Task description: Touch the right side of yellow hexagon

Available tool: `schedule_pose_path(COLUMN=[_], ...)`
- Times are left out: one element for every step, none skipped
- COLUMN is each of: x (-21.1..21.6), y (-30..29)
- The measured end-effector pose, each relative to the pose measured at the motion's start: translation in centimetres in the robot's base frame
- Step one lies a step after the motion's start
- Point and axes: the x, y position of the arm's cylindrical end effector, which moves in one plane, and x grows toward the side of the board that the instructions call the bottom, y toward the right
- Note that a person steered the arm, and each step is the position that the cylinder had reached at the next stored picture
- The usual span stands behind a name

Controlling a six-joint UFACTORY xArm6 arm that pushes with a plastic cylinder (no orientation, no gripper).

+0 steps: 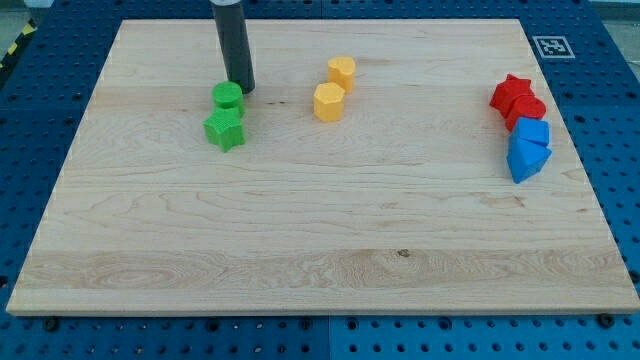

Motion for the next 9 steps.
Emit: schedule_pose_path(x=[0.9,0.9,1.6,3.8,5.8,6.6,6.6,6.6,6.6], y=[0.0,0.1,1.3,1.9,4.7,7.8,11.4,13.5,13.9])
